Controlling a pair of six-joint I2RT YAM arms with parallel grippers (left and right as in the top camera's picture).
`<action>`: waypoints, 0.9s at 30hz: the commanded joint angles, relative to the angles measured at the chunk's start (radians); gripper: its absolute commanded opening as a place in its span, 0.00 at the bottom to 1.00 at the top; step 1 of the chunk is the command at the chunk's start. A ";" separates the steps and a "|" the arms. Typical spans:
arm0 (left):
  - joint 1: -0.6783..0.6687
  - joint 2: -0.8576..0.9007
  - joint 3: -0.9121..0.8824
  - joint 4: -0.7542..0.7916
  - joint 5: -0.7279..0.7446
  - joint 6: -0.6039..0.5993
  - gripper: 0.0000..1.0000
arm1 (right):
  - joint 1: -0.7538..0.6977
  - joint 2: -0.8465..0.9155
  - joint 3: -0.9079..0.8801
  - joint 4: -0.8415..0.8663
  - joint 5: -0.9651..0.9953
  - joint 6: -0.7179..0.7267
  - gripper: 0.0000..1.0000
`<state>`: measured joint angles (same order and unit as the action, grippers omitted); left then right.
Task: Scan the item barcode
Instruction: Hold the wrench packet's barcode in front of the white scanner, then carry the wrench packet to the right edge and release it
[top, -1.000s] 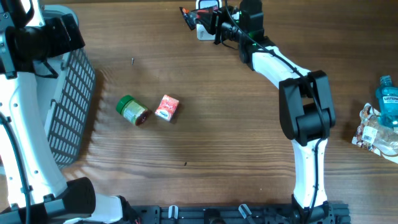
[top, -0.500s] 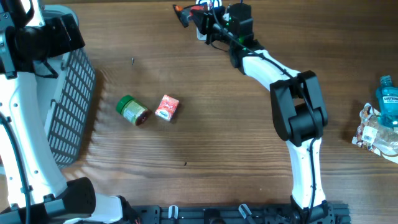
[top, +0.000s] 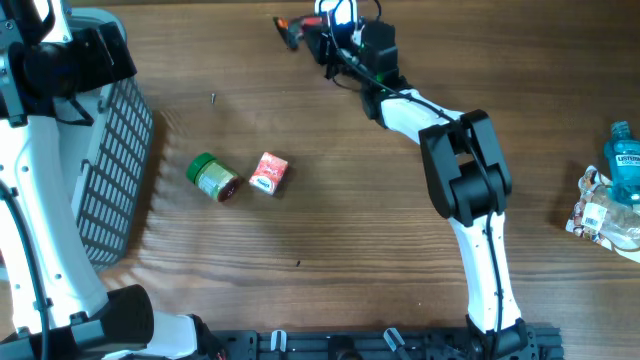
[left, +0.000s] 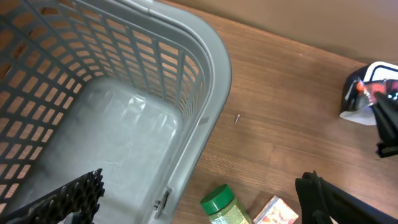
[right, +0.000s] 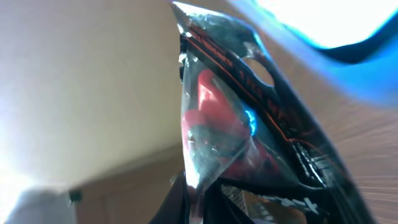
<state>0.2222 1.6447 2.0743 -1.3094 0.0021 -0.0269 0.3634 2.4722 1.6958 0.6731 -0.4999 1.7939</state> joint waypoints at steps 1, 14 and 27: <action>0.003 0.000 0.010 0.003 0.005 0.016 1.00 | -0.001 -0.025 0.051 0.013 -0.094 -0.067 0.05; 0.003 0.000 0.010 0.003 0.005 0.016 1.00 | -0.064 -0.735 0.051 -1.343 0.444 -0.564 0.05; 0.003 0.000 0.010 0.003 0.005 0.016 1.00 | -0.368 -0.844 -0.080 -1.897 1.020 -0.564 0.05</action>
<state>0.2222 1.6455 2.0743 -1.3094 0.0021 -0.0269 0.0555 1.6230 1.6775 -1.2312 0.3588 1.2499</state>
